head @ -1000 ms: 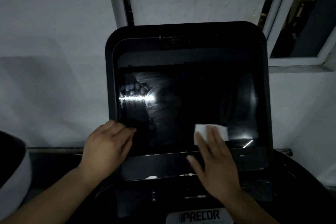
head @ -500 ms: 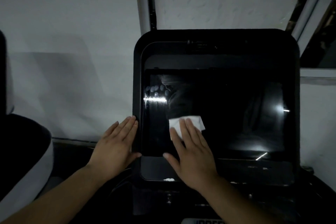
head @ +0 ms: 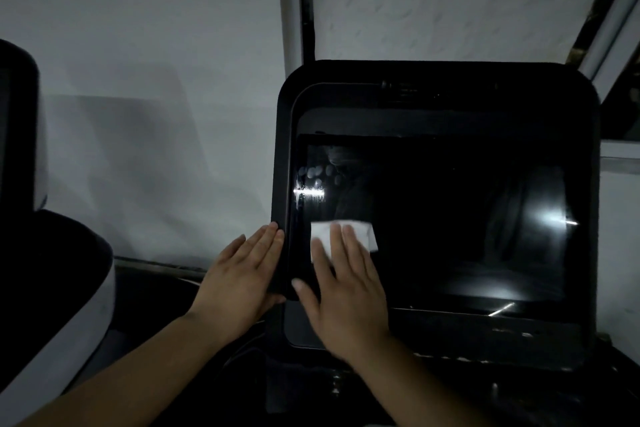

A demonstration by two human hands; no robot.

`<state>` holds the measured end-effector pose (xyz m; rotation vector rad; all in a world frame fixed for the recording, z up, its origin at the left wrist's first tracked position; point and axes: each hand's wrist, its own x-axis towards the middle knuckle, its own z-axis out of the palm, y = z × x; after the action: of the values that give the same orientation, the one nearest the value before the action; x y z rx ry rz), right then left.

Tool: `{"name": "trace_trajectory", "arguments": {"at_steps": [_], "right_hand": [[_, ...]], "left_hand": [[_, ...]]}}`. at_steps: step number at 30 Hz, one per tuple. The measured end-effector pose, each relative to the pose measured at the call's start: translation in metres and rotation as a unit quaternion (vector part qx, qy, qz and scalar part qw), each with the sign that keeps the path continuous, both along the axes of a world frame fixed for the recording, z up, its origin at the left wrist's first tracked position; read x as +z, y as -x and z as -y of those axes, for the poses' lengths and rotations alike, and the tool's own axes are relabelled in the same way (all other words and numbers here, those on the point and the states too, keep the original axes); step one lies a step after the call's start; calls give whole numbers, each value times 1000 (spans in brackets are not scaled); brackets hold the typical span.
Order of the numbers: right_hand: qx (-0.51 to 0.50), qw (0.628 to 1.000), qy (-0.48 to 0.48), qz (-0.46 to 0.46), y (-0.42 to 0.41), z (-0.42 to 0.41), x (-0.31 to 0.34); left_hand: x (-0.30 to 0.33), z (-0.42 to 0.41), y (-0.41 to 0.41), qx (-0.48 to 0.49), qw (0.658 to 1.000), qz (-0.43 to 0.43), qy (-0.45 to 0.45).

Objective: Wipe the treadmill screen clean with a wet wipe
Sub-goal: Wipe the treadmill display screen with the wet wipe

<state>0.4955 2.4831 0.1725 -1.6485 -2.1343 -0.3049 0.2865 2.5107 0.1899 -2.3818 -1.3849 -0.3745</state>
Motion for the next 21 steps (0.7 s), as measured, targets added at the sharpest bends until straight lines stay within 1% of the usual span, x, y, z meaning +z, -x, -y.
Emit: {"name": "trace_trajectory", "arguments": {"at_steps": [3, 5, 7, 11, 13, 18, 21], "right_hand": [[-12, 999, 30, -19, 14, -40, 52], [-19, 999, 40, -19, 20, -54, 72], [-11, 999, 45, -18, 22, -49, 65], [4, 999, 45, -10, 20, -2, 19], [7, 999, 49, -10, 23, -4, 20], [-13, 998, 46, -39, 36, -67, 94], [-28, 999, 30, -19, 37, -90, 113]], "left_hand": [[-1, 0, 0, 2, 1000, 5, 4], [-1, -1, -1, 1, 1000, 5, 3], [-3, -2, 0, 0, 1000, 6, 5], [-7, -3, 3, -17, 1000, 20, 0], [-9, -4, 4, -21, 999, 29, 1], [-10, -8, 7, -23, 999, 25, 19], [-10, -9, 8, -30, 999, 29, 20]]}}
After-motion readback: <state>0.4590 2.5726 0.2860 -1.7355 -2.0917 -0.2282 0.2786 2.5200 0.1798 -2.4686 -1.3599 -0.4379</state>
